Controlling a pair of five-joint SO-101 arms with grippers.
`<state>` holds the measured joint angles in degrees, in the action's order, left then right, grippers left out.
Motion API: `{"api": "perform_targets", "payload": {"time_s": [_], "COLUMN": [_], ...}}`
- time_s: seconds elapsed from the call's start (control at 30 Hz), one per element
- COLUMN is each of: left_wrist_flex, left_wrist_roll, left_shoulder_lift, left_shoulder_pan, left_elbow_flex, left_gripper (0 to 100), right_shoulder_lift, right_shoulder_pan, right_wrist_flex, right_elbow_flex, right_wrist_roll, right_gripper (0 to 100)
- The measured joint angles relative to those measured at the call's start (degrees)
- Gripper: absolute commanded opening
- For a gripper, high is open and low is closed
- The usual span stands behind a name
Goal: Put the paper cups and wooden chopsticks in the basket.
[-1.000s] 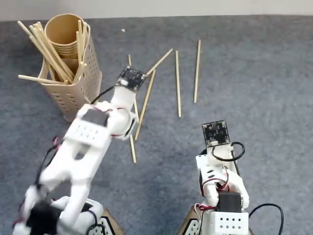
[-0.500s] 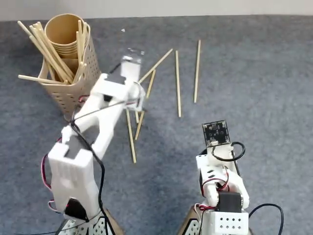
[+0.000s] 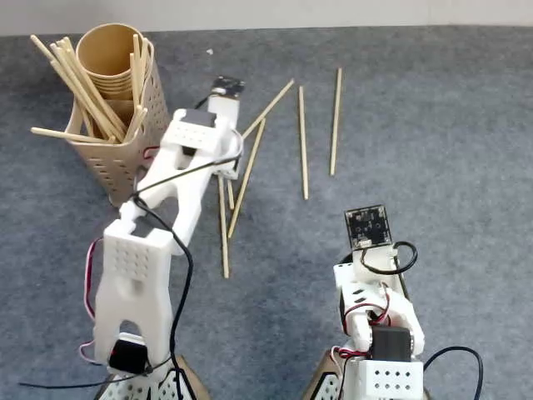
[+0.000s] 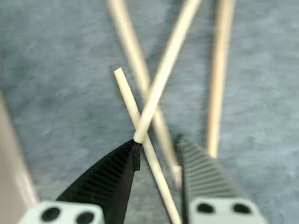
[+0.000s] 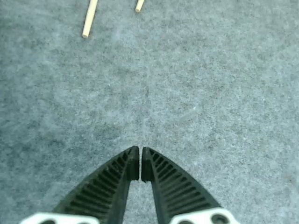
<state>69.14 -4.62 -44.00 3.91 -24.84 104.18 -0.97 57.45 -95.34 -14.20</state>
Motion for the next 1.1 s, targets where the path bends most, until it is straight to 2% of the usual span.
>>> {"api": "perform_targets", "payload": {"time_s": [0.13,0.27,0.43,0.57,0.67,0.9,1.1], "left_wrist_flex": [4.57,11.96,23.56,29.54,29.63,21.27,18.99], "left_wrist_roll": [0.53,4.04,8.62,11.60,13.80,15.82,20.75], "left_shoulder_lift": [-1.85,-2.81,-2.81,-2.81,-1.05,14.77,26.55], "left_shoulder_pan": [-0.09,-0.35,2.46,5.89,6.51,6.24,3.52], "left_elbow_flex": [-6.33,-15.91,-36.31,-56.88,-65.93,-66.37,-66.90], "left_gripper": [2,2,2,2,2,2,2], "right_shoulder_lift": [0.00,0.00,0.00,0.00,0.00,0.00,0.00], "right_shoulder_pan": [0.00,0.00,0.00,0.00,0.00,-0.79,-1.76], "right_wrist_flex": [0.00,0.00,0.00,0.00,0.00,0.00,0.00], "right_elbow_flex": [0.00,0.00,0.00,0.00,0.00,0.00,0.00], "right_wrist_roll": [0.00,0.00,0.00,0.00,0.00,0.00,0.00], "right_gripper": [2.8,2.8,2.8,2.8,2.8,2.8,2.8]}}
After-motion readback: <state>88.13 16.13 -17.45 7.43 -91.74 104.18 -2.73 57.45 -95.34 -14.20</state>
